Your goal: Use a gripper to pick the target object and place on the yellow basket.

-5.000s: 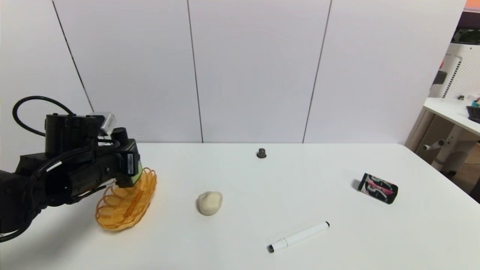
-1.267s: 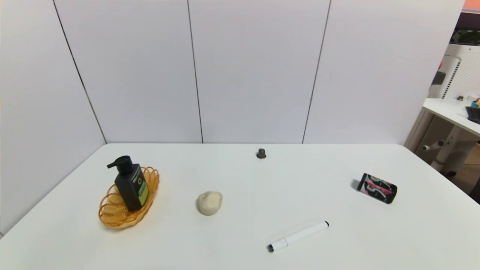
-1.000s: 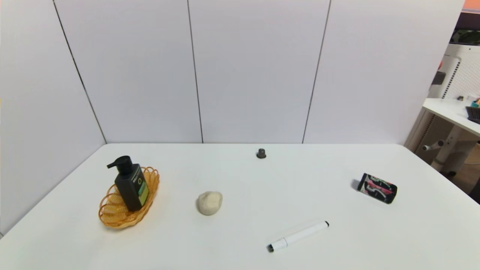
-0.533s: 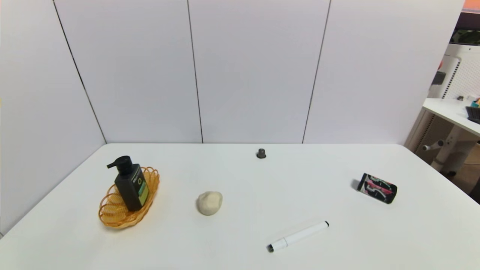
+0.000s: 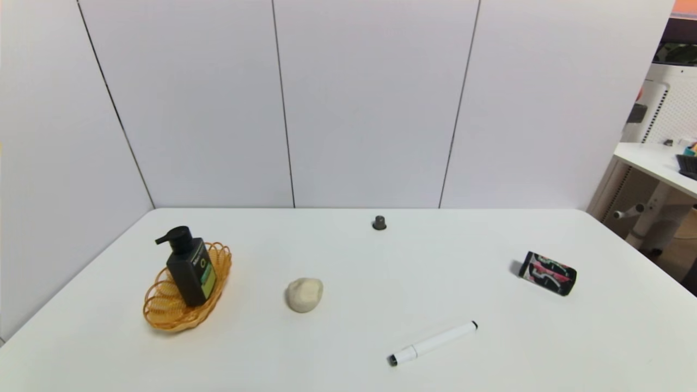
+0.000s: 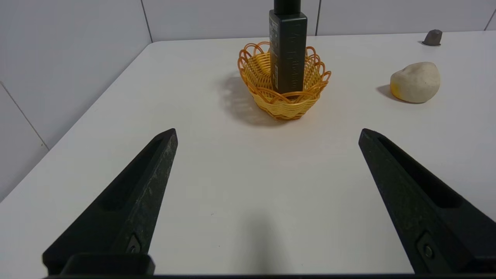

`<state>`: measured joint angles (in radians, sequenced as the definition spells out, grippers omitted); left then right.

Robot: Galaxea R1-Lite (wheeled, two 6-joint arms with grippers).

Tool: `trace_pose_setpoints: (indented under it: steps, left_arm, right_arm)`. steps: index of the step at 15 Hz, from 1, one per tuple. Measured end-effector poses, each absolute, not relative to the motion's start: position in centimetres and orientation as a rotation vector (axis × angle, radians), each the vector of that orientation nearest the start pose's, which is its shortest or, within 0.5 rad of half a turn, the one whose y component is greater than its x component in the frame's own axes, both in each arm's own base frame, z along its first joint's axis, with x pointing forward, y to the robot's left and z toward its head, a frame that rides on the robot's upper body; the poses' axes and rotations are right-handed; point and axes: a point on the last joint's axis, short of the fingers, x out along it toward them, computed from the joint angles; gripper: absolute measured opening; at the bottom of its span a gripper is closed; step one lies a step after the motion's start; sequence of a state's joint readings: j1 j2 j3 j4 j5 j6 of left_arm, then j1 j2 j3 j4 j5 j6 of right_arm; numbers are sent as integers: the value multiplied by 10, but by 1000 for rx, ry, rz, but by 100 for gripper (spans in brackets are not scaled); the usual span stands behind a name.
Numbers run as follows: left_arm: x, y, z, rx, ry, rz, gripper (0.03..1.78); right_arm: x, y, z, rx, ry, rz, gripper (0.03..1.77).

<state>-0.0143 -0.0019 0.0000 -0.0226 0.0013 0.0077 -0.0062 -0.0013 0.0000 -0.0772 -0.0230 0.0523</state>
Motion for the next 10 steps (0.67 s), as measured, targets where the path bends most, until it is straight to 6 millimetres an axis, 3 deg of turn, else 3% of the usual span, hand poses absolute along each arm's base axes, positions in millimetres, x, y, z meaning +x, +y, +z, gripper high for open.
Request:
trace_pose_setpoints:
  steps: [10]
  left_arm:
    - [-23,0,78,7,-24,-12,169]
  right_arm:
    - [-23,-1,84,76,-81,-34,169]
